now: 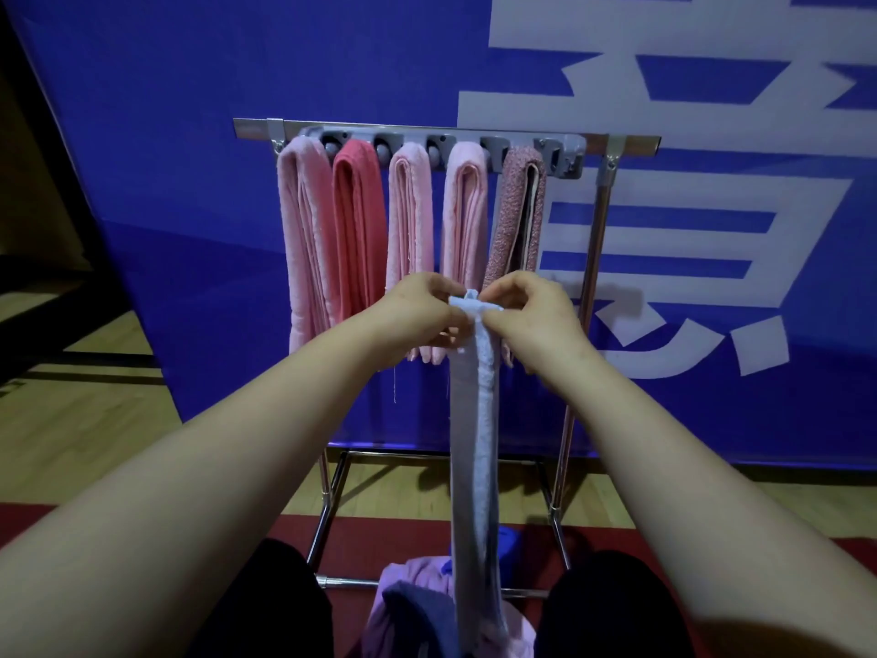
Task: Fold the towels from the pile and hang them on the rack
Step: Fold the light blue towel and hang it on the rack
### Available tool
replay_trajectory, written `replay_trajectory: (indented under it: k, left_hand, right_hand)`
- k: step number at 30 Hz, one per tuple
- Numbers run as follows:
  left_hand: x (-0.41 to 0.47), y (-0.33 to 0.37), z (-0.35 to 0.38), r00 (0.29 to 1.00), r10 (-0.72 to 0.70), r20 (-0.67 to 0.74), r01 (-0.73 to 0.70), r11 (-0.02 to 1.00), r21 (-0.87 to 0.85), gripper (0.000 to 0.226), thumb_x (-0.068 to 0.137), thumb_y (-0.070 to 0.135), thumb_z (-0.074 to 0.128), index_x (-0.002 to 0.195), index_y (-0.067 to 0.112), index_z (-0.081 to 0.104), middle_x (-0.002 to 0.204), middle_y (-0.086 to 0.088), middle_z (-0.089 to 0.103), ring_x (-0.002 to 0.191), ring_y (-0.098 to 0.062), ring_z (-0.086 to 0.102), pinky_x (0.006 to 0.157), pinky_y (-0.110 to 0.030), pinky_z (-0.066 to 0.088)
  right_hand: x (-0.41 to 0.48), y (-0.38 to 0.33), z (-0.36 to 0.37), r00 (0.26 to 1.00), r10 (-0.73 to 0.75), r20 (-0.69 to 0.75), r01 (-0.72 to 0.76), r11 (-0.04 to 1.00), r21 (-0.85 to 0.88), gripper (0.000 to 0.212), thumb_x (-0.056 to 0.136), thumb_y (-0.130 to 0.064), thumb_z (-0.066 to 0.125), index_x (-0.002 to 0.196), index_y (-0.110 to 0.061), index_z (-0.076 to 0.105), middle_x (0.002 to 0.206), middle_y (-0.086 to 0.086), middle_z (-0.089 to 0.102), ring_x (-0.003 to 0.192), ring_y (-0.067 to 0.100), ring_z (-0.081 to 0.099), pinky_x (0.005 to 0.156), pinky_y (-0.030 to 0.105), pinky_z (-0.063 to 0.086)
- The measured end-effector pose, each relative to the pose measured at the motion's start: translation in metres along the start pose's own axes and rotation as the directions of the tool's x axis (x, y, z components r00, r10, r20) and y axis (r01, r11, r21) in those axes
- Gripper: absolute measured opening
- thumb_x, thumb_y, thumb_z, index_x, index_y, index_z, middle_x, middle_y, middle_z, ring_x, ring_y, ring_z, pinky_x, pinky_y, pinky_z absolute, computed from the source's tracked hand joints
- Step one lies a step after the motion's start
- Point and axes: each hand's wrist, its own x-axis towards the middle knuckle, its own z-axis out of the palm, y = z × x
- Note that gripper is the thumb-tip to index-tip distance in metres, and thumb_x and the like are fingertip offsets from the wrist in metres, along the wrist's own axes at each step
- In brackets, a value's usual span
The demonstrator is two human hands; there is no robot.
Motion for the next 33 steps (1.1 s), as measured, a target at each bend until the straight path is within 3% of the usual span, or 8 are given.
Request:
replay_trajectory:
  k: [3, 5, 10, 13, 20, 27, 30, 33]
  left_hand:
    - [0.007, -0.013, -0.011, 1.000, 0.020, -0.010, -0.019, 0.994, 0.112, 0.073, 0.081, 0.017, 0.079, 0.143, 0.021, 0.040, 0.111, -0.009, 0.068, 0.101, -0.030, 0.068, 0.092, -0.046, 0.053]
    - [0.009, -0.023, -0.016, 0.999, -0.002, 0.048, 0.000, 1.000, 0.029, 0.078, 0.076, 0.023, 0.083, 0.142, 0.023, 0.041, 0.113, -0.005, 0.070, 0.108, -0.027, 0.067, 0.094, -0.046, 0.053]
    - [0.001, -0.046, -0.010, 0.978, 0.067, 0.198, -0.030, 0.983, -0.183, 0.046, 0.086, 0.009, 0.072, 0.130, 0.009, 0.058, 0.121, -0.008, 0.069, 0.113, -0.022, 0.066, 0.093, -0.032, 0.055]
    - [-0.007, -0.063, 0.002, 0.982, 0.070, 0.175, -0.020, 0.962, -0.271, 0.040, 0.086, 0.007, 0.070, 0.125, 0.004, 0.062, 0.118, -0.009, 0.070, 0.111, -0.022, 0.066, 0.095, -0.033, 0.053]
    - [-0.030, -0.112, 0.037, 0.999, 0.000, 0.055, 0.014, 0.963, -0.269, 0.038, 0.078, 0.021, 0.081, 0.113, 0.015, 0.069, 0.107, -0.006, 0.074, 0.103, -0.024, 0.070, 0.089, -0.040, 0.057]
    - [-0.042, -0.152, 0.052, 0.989, -0.115, -0.094, 0.087, 0.961, -0.264, 0.034, 0.079, 0.027, 0.079, 0.110, 0.020, 0.067, 0.102, 0.002, 0.074, 0.098, -0.018, 0.070, 0.086, -0.037, 0.057]
    - [-0.046, -0.173, 0.052, 0.981, -0.109, -0.159, 0.074, 0.974, -0.212, 0.048, 0.075, 0.040, 0.080, 0.116, 0.029, 0.058, 0.113, 0.008, 0.067, 0.104, -0.012, 0.065, 0.089, -0.038, 0.056]
    - [-0.048, -0.184, 0.053, 0.970, -0.102, -0.222, 0.057, 0.978, -0.199, 0.030, 0.081, 0.040, 0.075, 0.104, 0.021, 0.066, 0.102, 0.002, 0.072, 0.098, -0.019, 0.068, 0.087, -0.048, 0.056]
  right_hand:
    - [0.000, -0.002, -0.004, 1.000, 0.004, 0.002, -0.004, 0.999, 0.041, 0.019, 0.086, -0.005, 0.064, 0.103, -0.014, 0.062, 0.098, 0.003, 0.066, 0.085, 0.013, 0.064, 0.055, 0.013, 0.051]
    - [0.002, -0.003, -0.006, 1.000, 0.015, -0.002, -0.015, 0.998, 0.053, 0.019, 0.086, -0.006, 0.061, 0.103, -0.016, 0.060, 0.101, 0.004, 0.066, 0.090, 0.016, 0.064, 0.065, 0.020, 0.053]
    - [0.006, -0.003, 0.000, 0.999, 0.031, 0.009, -0.031, 0.995, 0.100, 0.019, 0.084, -0.007, 0.062, 0.095, -0.022, 0.059, 0.097, 0.006, 0.066, 0.083, 0.016, 0.063, 0.069, 0.030, 0.055]
    - [0.007, -0.004, 0.005, 0.999, 0.009, -0.048, -0.003, 0.992, 0.127, 0.019, 0.081, -0.005, 0.061, 0.090, -0.022, 0.058, 0.087, 0.008, 0.061, 0.073, 0.016, 0.057, 0.061, 0.030, 0.048]
    - [0.009, -0.015, 0.011, 0.998, 0.002, -0.069, 0.010, 0.984, 0.175, 0.019, 0.083, -0.004, 0.059, 0.094, -0.018, 0.056, 0.086, 0.002, 0.056, 0.075, 0.017, 0.055, 0.069, 0.036, 0.052]
    - [0.015, -0.024, 0.009, 0.982, -0.027, -0.190, 0.059, 0.984, 0.166, 0.019, 0.084, -0.004, 0.060, 0.089, -0.022, 0.053, 0.082, -0.001, 0.052, 0.065, 0.010, 0.048, 0.054, 0.018, 0.042]
    - [0.020, -0.022, 0.006, 0.961, 0.017, -0.277, 0.041, 0.978, 0.204, 0.022, 0.083, -0.005, 0.060, 0.085, -0.025, 0.052, 0.082, -0.002, 0.053, 0.067, 0.010, 0.050, 0.058, 0.023, 0.044]
    - [0.024, -0.020, 0.005, 0.947, 0.053, -0.317, 0.027, 0.969, 0.244, 0.022, 0.082, -0.003, 0.060, 0.084, -0.024, 0.052, 0.083, -0.002, 0.053, 0.071, 0.012, 0.052, 0.064, 0.025, 0.047]
